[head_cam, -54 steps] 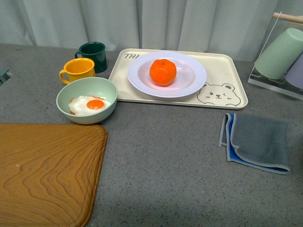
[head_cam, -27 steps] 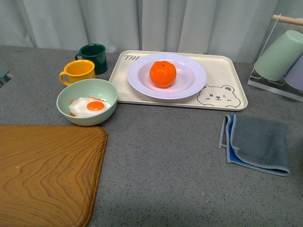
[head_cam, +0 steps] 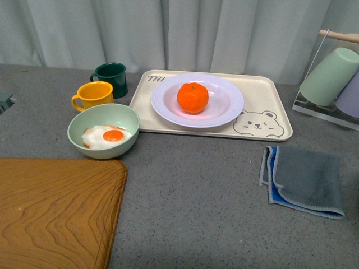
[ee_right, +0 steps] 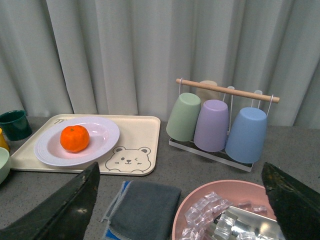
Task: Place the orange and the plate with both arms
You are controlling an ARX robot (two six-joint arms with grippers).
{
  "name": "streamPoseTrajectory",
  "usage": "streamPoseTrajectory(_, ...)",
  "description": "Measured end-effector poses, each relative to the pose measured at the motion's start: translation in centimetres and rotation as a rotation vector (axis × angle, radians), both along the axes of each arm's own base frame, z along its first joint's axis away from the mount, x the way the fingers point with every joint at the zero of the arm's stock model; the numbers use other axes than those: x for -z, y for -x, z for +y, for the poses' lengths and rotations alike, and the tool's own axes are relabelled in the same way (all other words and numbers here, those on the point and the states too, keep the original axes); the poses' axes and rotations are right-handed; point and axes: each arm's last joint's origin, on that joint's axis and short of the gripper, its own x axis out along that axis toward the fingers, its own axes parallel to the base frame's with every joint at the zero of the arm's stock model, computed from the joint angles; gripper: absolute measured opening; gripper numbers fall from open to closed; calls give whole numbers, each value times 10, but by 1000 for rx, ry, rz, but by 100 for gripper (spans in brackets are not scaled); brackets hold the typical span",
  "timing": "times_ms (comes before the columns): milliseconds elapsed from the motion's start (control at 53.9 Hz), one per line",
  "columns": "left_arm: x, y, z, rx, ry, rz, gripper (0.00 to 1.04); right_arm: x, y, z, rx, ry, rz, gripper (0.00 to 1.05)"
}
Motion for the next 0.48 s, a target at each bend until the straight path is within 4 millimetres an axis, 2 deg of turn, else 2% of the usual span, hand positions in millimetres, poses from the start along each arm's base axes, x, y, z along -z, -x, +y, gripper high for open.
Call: streamPoseTrajectory(483,0,0,0,0,0,0,98,0,0,0,0,-1,0,95)
